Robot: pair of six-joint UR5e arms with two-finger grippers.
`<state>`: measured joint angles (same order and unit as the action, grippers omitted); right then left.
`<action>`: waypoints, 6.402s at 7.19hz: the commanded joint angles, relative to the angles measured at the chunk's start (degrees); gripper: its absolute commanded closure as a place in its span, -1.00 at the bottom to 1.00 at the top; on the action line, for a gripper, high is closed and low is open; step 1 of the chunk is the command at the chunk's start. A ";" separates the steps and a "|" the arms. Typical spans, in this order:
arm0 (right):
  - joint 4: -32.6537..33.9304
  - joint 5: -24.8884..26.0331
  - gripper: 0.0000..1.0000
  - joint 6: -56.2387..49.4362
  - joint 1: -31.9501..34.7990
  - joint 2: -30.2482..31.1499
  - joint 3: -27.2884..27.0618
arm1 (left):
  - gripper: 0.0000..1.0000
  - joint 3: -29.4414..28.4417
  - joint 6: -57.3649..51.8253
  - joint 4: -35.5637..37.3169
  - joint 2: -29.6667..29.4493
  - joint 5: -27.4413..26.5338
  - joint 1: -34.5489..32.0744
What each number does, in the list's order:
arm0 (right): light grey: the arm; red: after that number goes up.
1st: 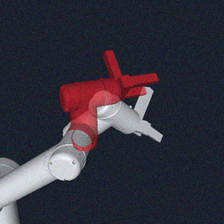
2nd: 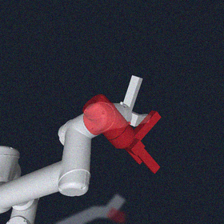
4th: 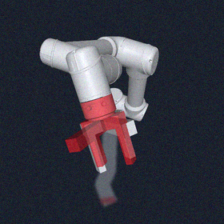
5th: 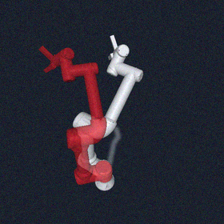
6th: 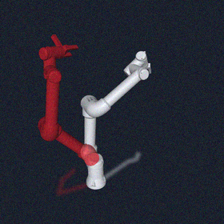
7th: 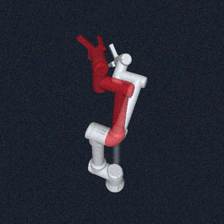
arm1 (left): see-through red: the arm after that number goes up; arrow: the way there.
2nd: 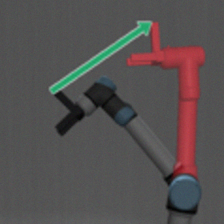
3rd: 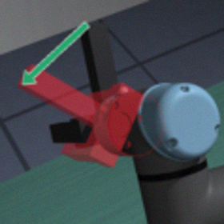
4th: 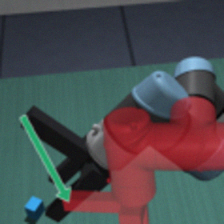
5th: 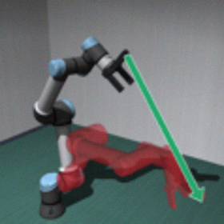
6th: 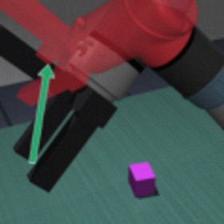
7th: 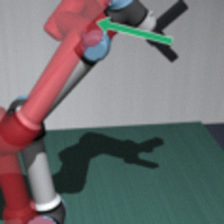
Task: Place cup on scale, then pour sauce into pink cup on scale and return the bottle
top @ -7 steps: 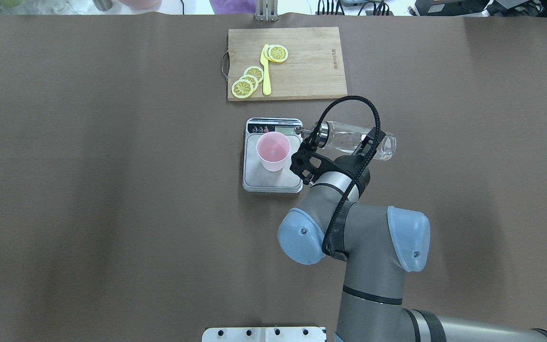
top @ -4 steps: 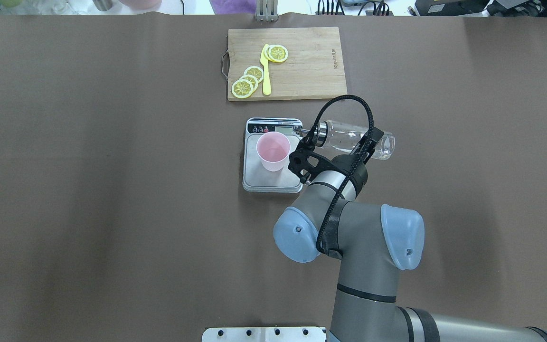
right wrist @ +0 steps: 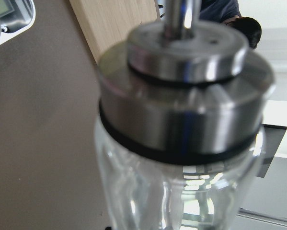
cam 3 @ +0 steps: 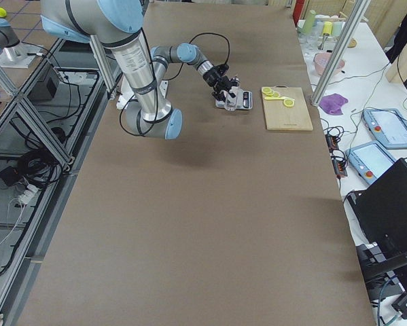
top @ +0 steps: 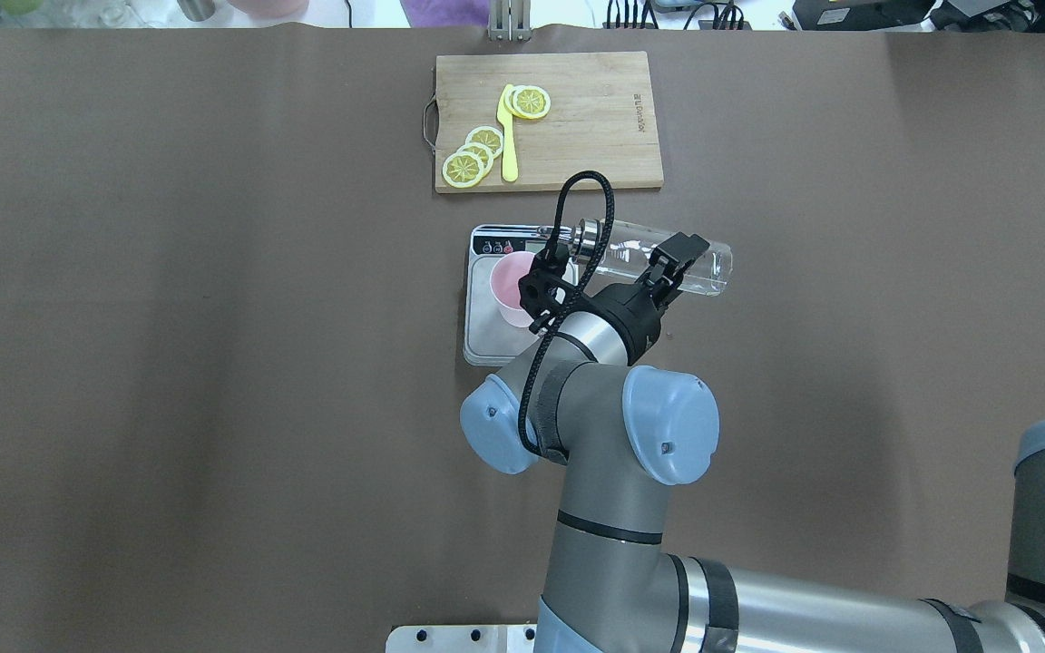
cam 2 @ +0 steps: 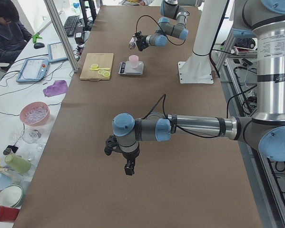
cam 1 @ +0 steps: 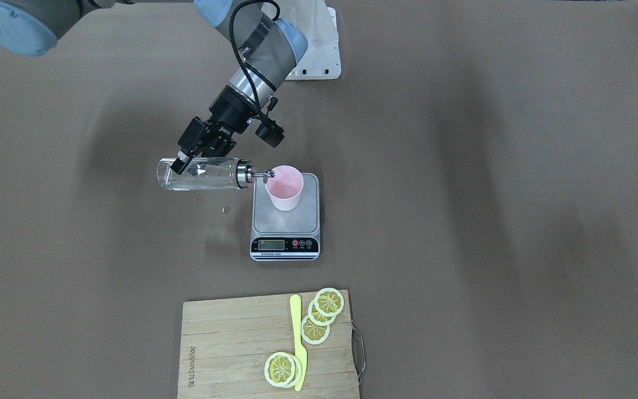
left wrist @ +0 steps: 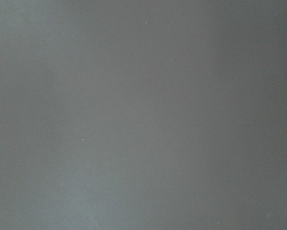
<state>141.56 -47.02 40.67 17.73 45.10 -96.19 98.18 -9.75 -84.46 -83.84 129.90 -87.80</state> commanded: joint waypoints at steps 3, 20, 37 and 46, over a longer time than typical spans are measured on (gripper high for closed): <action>10.73 -0.09 1.00 3.71 0.03 -2.73 0.65 | -0.97 0.00 0.00 0.00 -0.01 0.09 0.00; 26.84 -3.25 1.00 16.54 -1.29 -12.58 13.58 | -0.97 0.26 0.00 0.44 0.69 0.18 0.09; 32.11 -3.25 1.00 20.50 -2.61 -12.67 14.02 | -0.97 0.61 0.00 0.35 0.69 0.18 0.00; 26.85 -2.99 1.00 21.03 -1.65 -12.76 13.05 | -0.97 0.96 0.00 0.35 0.69 0.26 0.00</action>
<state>169.74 -50.02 61.77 15.80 32.30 -82.99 99.08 -9.76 -84.11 -83.14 130.10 -87.80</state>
